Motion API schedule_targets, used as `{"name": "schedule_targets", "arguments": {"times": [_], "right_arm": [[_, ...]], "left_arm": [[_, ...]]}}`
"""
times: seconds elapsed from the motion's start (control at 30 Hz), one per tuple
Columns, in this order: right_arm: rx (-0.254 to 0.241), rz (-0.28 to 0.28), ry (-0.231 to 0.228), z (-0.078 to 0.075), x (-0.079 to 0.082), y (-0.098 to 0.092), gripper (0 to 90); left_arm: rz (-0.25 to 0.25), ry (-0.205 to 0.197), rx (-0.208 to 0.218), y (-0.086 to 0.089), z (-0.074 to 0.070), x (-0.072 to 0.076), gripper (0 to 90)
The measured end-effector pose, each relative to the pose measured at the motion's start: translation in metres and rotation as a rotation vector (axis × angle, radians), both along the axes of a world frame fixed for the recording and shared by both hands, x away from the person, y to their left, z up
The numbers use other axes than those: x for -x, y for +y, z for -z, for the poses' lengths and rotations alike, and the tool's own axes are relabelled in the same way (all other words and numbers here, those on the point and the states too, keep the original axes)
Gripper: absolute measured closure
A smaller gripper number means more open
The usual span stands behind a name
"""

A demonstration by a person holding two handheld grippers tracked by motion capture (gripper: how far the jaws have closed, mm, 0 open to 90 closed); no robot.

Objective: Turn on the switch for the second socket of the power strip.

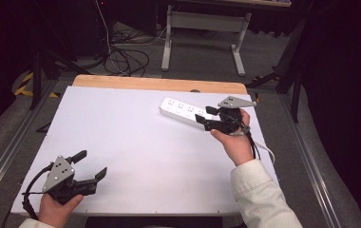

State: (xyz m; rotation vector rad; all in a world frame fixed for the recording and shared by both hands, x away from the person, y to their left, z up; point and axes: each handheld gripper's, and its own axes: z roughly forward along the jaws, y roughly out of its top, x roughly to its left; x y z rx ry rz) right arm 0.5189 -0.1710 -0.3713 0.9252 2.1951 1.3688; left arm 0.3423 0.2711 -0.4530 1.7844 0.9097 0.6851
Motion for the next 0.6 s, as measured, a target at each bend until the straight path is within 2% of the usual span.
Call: {"name": "schedule_targets", "arguments": {"times": [0.1,0.2,0.47,0.6], "right_arm": [[0.006,-0.023,0.005,-0.001,0.009,-0.006,43.5],[0.008,-0.034,0.0,0.0,0.018,-0.012,41.4],[-0.023,-0.064,0.023,0.01,0.04,-0.03,39.0],[-0.019,-0.092,0.033,0.017,0.048,-0.037,37.6]], "left_arm": [[-0.001,0.028,-0.002,0.0,-0.001,0.0,15.9],[0.0,0.048,0.017,0.001,-0.002,0.001,16.0],[0.009,0.013,0.01,0.0,-0.004,0.005,15.9],[0.001,0.021,0.01,0.0,-0.005,0.007,16.0]]}}
